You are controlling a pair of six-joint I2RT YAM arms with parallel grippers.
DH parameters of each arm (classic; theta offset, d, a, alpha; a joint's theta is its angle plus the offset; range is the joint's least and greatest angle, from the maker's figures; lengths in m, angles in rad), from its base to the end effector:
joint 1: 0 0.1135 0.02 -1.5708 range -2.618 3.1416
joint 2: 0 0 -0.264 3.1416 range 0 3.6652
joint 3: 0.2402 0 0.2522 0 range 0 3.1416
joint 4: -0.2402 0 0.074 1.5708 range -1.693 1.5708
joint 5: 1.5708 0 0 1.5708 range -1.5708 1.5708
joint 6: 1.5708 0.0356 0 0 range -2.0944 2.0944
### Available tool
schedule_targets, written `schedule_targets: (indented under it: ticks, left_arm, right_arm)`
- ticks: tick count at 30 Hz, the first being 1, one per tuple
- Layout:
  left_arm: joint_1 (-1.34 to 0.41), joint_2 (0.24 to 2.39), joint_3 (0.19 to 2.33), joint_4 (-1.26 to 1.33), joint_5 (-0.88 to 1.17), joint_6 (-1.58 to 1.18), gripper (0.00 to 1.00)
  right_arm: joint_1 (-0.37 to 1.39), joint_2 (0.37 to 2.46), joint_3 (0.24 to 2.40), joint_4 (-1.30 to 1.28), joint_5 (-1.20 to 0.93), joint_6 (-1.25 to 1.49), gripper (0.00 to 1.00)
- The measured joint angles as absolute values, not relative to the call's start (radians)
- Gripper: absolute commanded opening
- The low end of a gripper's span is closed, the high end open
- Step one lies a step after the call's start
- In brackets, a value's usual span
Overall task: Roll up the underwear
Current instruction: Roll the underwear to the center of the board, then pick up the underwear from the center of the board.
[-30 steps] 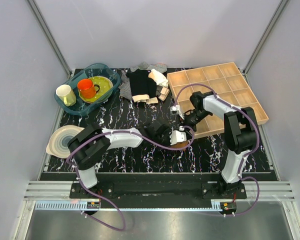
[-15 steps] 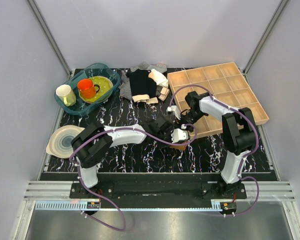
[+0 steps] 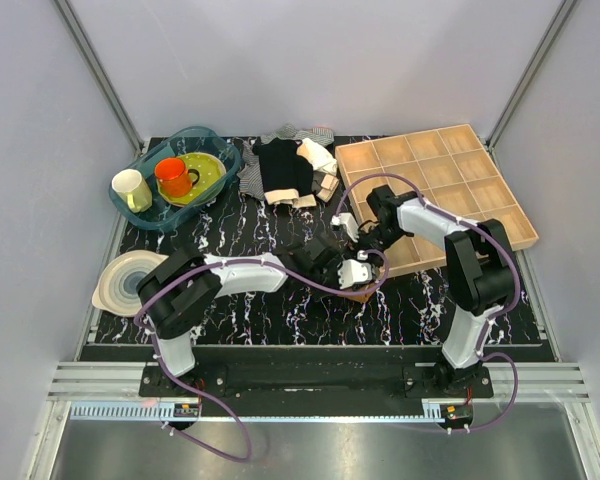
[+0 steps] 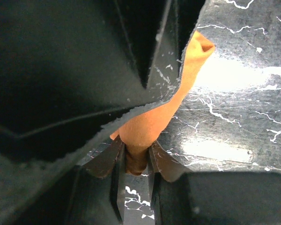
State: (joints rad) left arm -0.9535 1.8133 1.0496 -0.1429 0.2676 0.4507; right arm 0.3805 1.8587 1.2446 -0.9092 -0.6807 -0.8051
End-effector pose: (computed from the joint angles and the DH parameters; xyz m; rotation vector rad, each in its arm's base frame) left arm 0.2057 -0.3060 0.1584 1.7100 1.8412 -0.5426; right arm 0.3023 0.1451 0.1730 -1.5830 2.3078 0.9547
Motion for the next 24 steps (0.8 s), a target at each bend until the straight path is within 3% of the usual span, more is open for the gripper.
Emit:
schedule_targets:
  ticks: [6, 8, 10, 15, 24]
  left_arm:
    - [-0.956, 1.797, 1.019, -0.106, 0.258, 0.451, 0.2]
    - [-0.956, 1.797, 1.019, -0.109, 0.256, 0.451, 0.22]
    - [-0.956, 1.797, 1.019, -0.11, 0.255, 0.452, 0.22]
    - [-0.957, 1.797, 1.021, -0.118, 0.256, 0.456, 0.22]
    - [-0.958, 1.796, 1.027, -0.134, 0.255, 0.471, 0.22]
  right_arm:
    - [0.389, 1.82, 1.175, -0.809, -0.676, -0.768, 0.82]
    - [0.391, 1.82, 1.163, -0.802, -0.674, -0.751, 0.72]
    - [0.391, 1.82, 1.15, -0.805, -0.67, -0.733, 0.69]
    - [0.385, 1.834, 1.132, -0.817, -0.682, -0.709, 0.72]
    - [0.385, 1.832, 1.124, -0.813, -0.683, -0.699, 0.66]
